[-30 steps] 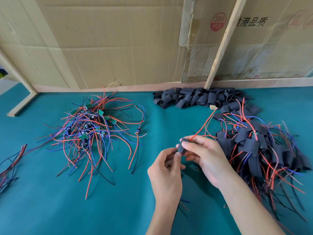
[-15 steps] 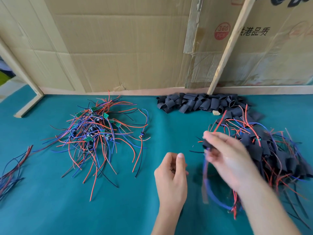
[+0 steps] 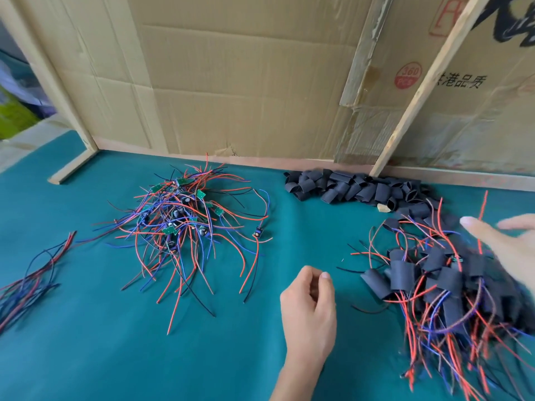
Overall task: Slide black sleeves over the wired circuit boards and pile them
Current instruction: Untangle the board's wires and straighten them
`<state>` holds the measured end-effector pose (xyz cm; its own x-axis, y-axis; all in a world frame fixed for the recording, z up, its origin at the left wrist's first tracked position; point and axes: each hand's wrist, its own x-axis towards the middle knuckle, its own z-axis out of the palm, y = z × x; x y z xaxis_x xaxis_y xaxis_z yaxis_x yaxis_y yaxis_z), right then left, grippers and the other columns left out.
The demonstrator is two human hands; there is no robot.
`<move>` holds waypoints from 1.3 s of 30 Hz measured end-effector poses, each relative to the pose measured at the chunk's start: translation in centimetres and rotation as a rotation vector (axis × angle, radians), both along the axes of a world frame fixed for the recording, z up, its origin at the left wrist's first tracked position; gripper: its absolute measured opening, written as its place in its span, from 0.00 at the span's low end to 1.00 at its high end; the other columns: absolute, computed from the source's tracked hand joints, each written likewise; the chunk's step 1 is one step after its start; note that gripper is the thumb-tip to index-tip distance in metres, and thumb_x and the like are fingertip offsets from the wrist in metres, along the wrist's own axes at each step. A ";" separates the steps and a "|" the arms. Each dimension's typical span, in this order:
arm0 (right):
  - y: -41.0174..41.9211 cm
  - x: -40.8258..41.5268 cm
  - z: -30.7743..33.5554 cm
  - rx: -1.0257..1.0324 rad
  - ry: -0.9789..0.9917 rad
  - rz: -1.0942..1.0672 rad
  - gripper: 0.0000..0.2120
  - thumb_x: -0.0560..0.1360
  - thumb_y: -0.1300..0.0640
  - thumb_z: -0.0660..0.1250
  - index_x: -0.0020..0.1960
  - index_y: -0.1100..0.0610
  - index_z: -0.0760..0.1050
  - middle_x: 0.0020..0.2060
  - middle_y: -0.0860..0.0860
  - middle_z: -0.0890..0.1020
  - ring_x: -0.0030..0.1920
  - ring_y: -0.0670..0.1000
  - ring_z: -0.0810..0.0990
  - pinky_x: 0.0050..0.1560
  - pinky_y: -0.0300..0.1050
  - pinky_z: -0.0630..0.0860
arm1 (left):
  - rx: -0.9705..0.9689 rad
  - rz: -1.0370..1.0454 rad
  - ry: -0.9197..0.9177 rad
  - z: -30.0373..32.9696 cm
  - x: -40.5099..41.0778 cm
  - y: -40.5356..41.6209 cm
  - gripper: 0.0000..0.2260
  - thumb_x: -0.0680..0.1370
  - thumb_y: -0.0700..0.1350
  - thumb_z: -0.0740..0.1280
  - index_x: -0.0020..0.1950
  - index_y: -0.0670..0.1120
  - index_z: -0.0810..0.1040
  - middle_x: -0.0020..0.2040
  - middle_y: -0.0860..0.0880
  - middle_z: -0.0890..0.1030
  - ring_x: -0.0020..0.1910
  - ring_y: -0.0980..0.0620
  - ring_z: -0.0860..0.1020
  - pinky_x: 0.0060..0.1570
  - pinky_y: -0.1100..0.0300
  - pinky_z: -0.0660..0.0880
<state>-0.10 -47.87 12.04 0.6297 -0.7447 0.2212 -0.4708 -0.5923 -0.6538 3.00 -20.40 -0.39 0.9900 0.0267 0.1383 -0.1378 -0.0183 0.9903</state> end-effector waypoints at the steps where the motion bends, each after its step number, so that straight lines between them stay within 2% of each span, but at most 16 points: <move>1: 1.1 0.6 0.2 -0.056 -0.065 -0.023 0.29 0.65 0.29 0.67 0.46 0.55 0.80 0.43 0.61 0.84 0.48 0.64 0.83 0.50 0.45 0.81 | 0.000 0.006 -0.001 0.0 0.0 0.0 0.11 0.78 0.52 0.63 0.38 0.49 0.73 0.33 0.44 0.78 0.33 0.40 0.77 0.35 0.45 0.74; 2: 2.8 1.6 0.5 -0.123 -0.130 -0.027 0.27 0.67 0.30 0.63 0.45 0.53 0.79 0.40 0.57 0.85 0.47 0.64 0.83 0.50 0.58 0.82 | 0.000 0.014 0.000 0.0 -0.1 0.1 0.11 0.79 0.51 0.63 0.38 0.49 0.72 0.33 0.45 0.78 0.33 0.41 0.77 0.35 0.46 0.74; 4: 8.1 4.5 0.8 -0.204 -0.174 0.153 0.16 0.69 0.35 0.64 0.45 0.45 0.80 0.30 0.45 0.83 0.37 0.55 0.83 0.40 0.49 0.79 | -0.009 0.031 0.006 0.0 0.1 0.1 0.13 0.82 0.47 0.63 0.38 0.49 0.72 0.32 0.49 0.79 0.32 0.45 0.78 0.35 0.51 0.74; 6: 14.1 7.7 0.5 -0.198 -0.016 0.564 0.09 0.68 0.37 0.69 0.44 0.38 0.81 0.29 0.37 0.82 0.33 0.41 0.81 0.34 0.40 0.73 | -0.023 0.047 0.004 0.0 0.2 0.3 0.14 0.84 0.44 0.62 0.38 0.47 0.73 0.33 0.51 0.79 0.32 0.50 0.80 0.35 0.58 0.74; 8: 18.7 11.5 -0.8 -0.170 0.239 0.872 0.07 0.70 0.41 0.74 0.48 0.39 0.83 0.37 0.41 0.85 0.39 0.39 0.81 0.39 0.35 0.72 | -0.029 0.053 -0.004 0.1 0.3 0.2 0.15 0.84 0.45 0.59 0.38 0.45 0.73 0.34 0.52 0.79 0.32 0.53 0.79 0.37 0.60 0.75; 9: 20.5 13.3 -1.9 -0.165 0.345 0.955 0.09 0.73 0.43 0.74 0.53 0.41 0.83 0.43 0.44 0.86 0.46 0.45 0.82 0.46 0.37 0.75 | -0.026 0.052 -0.005 0.2 0.3 0.2 0.15 0.84 0.45 0.59 0.37 0.46 0.72 0.33 0.53 0.78 0.31 0.54 0.78 0.37 0.58 0.76; 11: 23.2 16.3 -4.5 -0.158 0.479 0.966 0.14 0.77 0.46 0.72 0.62 0.43 0.80 0.55 0.52 0.84 0.59 0.54 0.78 0.61 0.46 0.75 | -0.005 0.050 -0.003 0.3 0.3 0.3 0.16 0.84 0.45 0.59 0.36 0.50 0.69 0.31 0.55 0.75 0.29 0.57 0.73 0.35 0.58 0.73; 13: 25.0 18.0 -6.5 -0.183 0.525 0.925 0.14 0.78 0.48 0.70 0.63 0.46 0.78 0.62 0.55 0.80 0.64 0.58 0.76 0.65 0.51 0.74 | 0.003 0.055 0.008 0.2 0.2 0.5 0.15 0.84 0.46 0.59 0.36 0.50 0.67 0.29 0.57 0.71 0.30 0.56 0.66 0.34 0.56 0.66; 15: 25.6 18.5 -7.3 -0.185 0.508 0.867 0.09 0.75 0.54 0.71 0.55 0.47 0.78 0.60 0.55 0.79 0.60 0.59 0.78 0.57 0.48 0.76 | -0.025 0.066 0.038 0.2 0.3 0.7 0.14 0.83 0.47 0.59 0.37 0.49 0.67 0.30 0.56 0.69 0.33 0.53 0.63 0.35 0.54 0.64; 19: 24.0 17.9 -6.8 -0.051 0.406 0.753 0.06 0.66 0.59 0.74 0.39 0.50 0.79 0.44 0.55 0.85 0.47 0.55 0.81 0.43 0.43 0.75 | 0.006 0.070 0.016 0.3 0.4 0.8 0.17 0.85 0.46 0.59 0.36 0.51 0.67 0.29 0.56 0.71 0.30 0.54 0.68 0.34 0.56 0.66; 22: 20.6 16.6 -5.4 0.427 0.226 0.688 0.07 0.66 0.69 0.72 0.39 0.59 0.80 0.32 0.58 0.84 0.30 0.53 0.81 0.39 0.45 0.83 | -0.004 0.057 0.020 0.2 0.2 0.8 0.16 0.86 0.43 0.59 0.39 0.45 0.73 0.33 0.53 0.79 0.31 0.53 0.77 0.34 0.62 0.71; 24: 17.9 15.6 -4.1 0.733 0.137 0.677 0.08 0.70 0.73 0.71 0.43 0.61 0.79 0.34 0.59 0.83 0.29 0.53 0.81 0.35 0.46 0.83 | 0.000 0.064 0.030 0.4 0.1 0.8 0.15 0.86 0.43 0.59 0.40 0.44 0.75 0.35 0.53 0.80 0.32 0.54 0.78 0.34 0.65 0.70; 29: 11.7 13.3 -1.6 0.926 -0.109 0.578 0.07 0.74 0.69 0.70 0.44 0.59 0.81 0.33 0.54 0.82 0.31 0.54 0.84 0.30 0.42 0.80 | -0.010 0.100 0.039 0.3 0.1 0.8 0.15 0.85 0.45 0.58 0.40 0.45 0.75 0.35 0.53 0.80 0.33 0.54 0.78 0.34 0.59 0.71; 34: 11.0 9.9 -1.1 0.885 -0.053 0.781 0.08 0.73 0.72 0.69 0.45 0.60 0.81 0.36 0.56 0.81 0.30 0.52 0.81 0.28 0.41 0.78 | -0.069 0.088 0.054 0.5 0.0 0.7 0.15 0.86 0.46 0.58 0.42 0.52 0.79 0.37 0.53 0.83 0.34 0.51 0.81 0.37 0.51 0.76; 37: 12.0 7.3 -1.7 0.784 0.212 0.971 0.09 0.66 0.67 0.73 0.46 0.61 0.82 0.40 0.57 0.81 0.33 0.54 0.81 0.31 0.43 0.78 | -0.158 0.071 0.072 0.9 -0.1 0.8 0.18 0.85 0.53 0.55 0.44 0.52 0.81 0.35 0.49 0.83 0.28 0.50 0.79 0.29 0.58 0.72; 39: 11.7 6.4 -1.2 0.759 0.221 0.988 0.09 0.65 0.67 0.72 0.44 0.60 0.83 0.41 0.57 0.81 0.32 0.53 0.79 0.31 0.43 0.77 | -0.177 0.073 0.065 1.1 -0.2 0.9 0.20 0.83 0.57 0.55 0.43 0.50 0.82 0.31 0.48 0.81 0.23 0.51 0.73 0.27 0.61 0.69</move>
<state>6.31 -36.18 10.88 0.9572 0.1698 -0.2346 -0.1853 -0.2635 -0.9467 2.81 -19.53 0.67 0.9913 0.1171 0.0605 -0.0778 0.1493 0.9857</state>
